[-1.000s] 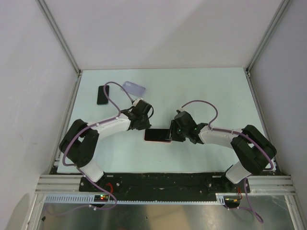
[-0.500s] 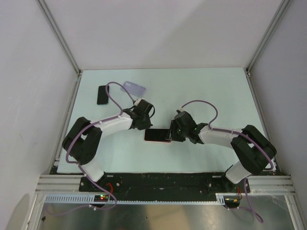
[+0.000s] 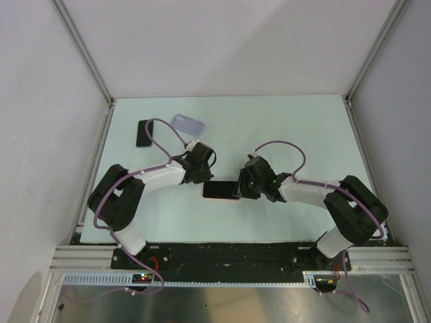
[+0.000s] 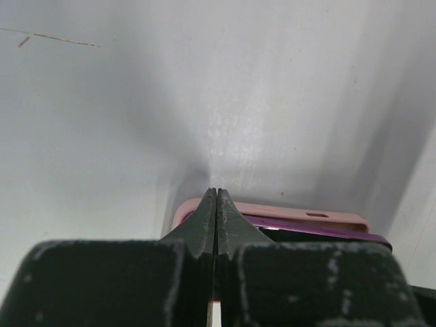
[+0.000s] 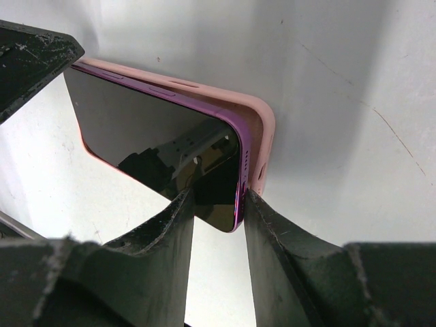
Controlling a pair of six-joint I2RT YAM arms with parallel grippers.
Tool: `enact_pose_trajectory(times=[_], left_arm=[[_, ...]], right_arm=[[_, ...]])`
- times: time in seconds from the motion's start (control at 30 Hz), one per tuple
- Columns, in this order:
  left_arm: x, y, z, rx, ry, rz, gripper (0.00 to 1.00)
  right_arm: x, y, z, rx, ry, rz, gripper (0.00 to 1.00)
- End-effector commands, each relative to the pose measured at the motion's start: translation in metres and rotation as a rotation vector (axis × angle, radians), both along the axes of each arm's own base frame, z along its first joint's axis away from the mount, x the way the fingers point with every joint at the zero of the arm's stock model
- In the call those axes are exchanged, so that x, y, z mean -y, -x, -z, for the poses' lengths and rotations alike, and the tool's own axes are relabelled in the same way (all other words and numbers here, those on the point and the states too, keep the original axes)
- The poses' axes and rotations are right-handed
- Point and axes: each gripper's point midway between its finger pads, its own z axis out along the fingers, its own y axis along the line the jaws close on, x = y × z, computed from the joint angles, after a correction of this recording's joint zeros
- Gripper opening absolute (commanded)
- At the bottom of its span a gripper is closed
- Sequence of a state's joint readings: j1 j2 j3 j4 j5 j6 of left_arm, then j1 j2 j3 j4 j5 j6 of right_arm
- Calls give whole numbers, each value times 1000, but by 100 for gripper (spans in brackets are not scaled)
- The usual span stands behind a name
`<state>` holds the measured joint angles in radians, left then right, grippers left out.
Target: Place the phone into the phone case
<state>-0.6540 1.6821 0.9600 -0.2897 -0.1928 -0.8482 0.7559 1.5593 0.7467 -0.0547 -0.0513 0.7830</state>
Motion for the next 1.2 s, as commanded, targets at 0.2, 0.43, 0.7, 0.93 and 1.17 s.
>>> enact_pose_trajectory(times=[0.2,0.43,0.7,0.93,1.17], left_arm=[[-17,34,40,-106,-43,-24,0],[-19,37,46,-109,-52,-17,0],[-18,36,45,-94,-53,-15,0],[-13,22,26,-32,-39,4,0],[-11,-6,-25,108,-19,40,20]], right_arm=[[9,8,6,0,66,-31,42],[9,-3,-3,51,53,-30,53],[30,-14,-10,63,84,41,54],[31,-19,-13,75,89,46,54],[27,-25,-21,95,88,47,54]])
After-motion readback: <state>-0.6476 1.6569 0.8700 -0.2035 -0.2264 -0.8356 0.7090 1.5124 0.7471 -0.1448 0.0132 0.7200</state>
